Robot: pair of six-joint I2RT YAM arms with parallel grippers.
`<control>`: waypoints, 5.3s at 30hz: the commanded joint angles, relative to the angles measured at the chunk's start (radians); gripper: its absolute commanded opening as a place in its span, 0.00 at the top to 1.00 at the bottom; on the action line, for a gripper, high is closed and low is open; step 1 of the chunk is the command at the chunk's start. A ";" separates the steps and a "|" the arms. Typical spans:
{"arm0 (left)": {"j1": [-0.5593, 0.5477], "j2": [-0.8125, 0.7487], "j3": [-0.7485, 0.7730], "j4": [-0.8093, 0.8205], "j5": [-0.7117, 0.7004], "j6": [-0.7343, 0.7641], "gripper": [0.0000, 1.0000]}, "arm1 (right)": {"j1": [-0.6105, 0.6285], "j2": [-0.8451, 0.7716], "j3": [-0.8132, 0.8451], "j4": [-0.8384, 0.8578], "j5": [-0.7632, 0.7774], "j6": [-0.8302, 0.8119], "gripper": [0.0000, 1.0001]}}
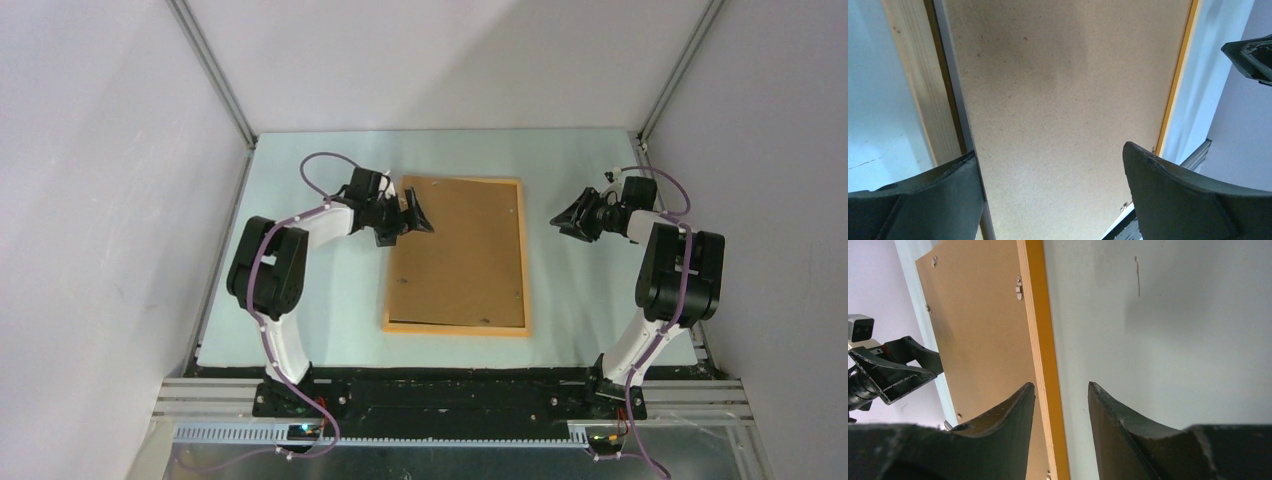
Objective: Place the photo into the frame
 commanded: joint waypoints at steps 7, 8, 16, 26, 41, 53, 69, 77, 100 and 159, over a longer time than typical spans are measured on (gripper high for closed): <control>-0.008 -0.106 0.048 -0.024 -0.077 0.070 0.00 | -0.008 0.010 0.002 0.027 -0.025 0.015 0.52; -0.007 -0.108 0.047 -0.026 -0.080 0.075 0.00 | -0.009 0.010 0.002 0.026 -0.025 0.014 0.52; -0.007 -0.145 0.043 -0.049 -0.135 0.093 0.00 | -0.011 0.003 0.002 0.025 -0.025 0.015 0.50; -0.008 -0.194 0.029 -0.053 -0.185 0.113 0.00 | -0.011 -0.008 0.001 0.017 -0.016 0.017 0.44; 0.043 -0.168 0.092 -0.129 -0.284 0.263 0.01 | 0.056 -0.107 0.002 0.006 0.045 -0.063 0.33; 0.065 -0.071 0.119 -0.149 -0.247 0.372 0.07 | 0.162 -0.097 0.001 -0.015 0.142 -0.151 0.37; 0.025 -0.011 0.106 -0.151 -0.273 0.366 0.37 | 0.287 -0.056 0.032 -0.056 0.234 -0.210 0.43; 0.024 0.002 0.058 -0.151 -0.237 0.327 0.43 | 0.299 -0.009 0.075 -0.114 0.282 -0.197 0.47; 0.014 0.010 0.009 -0.148 -0.181 0.355 0.67 | 0.370 0.067 0.166 -0.223 0.356 -0.217 0.75; 0.150 -0.165 -0.248 -0.199 0.151 0.483 1.00 | 0.376 0.000 0.164 -0.394 0.300 -0.357 0.34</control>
